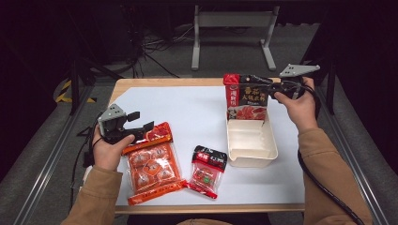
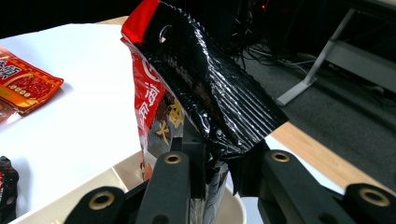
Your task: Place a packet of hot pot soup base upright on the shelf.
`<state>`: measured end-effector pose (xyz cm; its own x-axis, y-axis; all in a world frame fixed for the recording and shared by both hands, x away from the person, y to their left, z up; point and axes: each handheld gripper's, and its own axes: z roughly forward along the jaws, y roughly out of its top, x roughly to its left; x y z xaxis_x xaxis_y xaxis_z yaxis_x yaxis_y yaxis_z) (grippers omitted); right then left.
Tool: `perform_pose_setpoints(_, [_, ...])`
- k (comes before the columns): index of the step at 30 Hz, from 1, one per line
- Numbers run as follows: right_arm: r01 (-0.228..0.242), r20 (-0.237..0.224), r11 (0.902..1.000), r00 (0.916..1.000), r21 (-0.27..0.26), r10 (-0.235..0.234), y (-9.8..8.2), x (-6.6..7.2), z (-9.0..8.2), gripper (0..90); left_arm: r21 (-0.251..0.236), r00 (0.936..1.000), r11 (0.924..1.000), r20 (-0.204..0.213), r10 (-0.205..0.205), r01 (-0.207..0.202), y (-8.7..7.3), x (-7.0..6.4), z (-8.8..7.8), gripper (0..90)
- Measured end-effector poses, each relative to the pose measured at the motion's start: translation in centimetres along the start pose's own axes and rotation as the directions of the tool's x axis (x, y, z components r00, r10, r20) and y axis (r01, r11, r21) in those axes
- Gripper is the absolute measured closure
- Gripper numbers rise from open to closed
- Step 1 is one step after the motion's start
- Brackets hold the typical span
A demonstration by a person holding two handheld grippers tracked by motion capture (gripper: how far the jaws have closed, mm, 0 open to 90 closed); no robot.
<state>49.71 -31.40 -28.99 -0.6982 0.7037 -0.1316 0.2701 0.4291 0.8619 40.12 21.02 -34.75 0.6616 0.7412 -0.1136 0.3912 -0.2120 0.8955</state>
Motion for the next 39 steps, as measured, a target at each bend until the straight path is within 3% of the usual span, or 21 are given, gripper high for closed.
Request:
perform_pose_setpoints(16, [-0.107, 0.004, 0.9941, 0.9942, -0.014, 0.107, -2.4, -0.5, -0.3, 77.4, 0.025, 1.0000, 0.9996, -0.006, -0.008, 0.008, -0.5, 0.2, 0.0, 28.2])
perform_pose_setpoints(30, [-0.126, 0.011, 0.9919, 0.9920, -0.019, 0.126, -2.6, -0.4, -0.5, 74.3, 0.045, 0.9999, 0.9989, 0.001, -0.013, 0.013, -0.8, 0.4, 0.3, 27.3])
perform_pose_setpoints(32, [-0.141, 0.009, 0.9898, 0.9899, -0.018, 0.142, -2.6, -0.4, -0.5, 70.7, 0.050, 0.9999, 0.9987, 0.002, -0.013, 0.013, -0.8, 0.5, 0.4, 27.0])
perform_pose_setpoints(35, [-0.151, 0.044, 0.9875, 0.9872, -0.046, 0.153, -2.6, -0.2, -0.9, 53.3, 0.047, 0.9999, 0.9988, -0.001, -0.010, 0.010, -0.8, 0.6, 0.4, 26.7])
perform_pose_setpoints(39, [-0.181, 0.028, 0.9810, 0.9826, -0.070, 0.183, -2.6, -0.2, -1.7, 39.4, 0.056, 1.0000, 0.9984, 0.001, -0.003, 0.003, -0.9, 0.8, 0.3, 26.7])
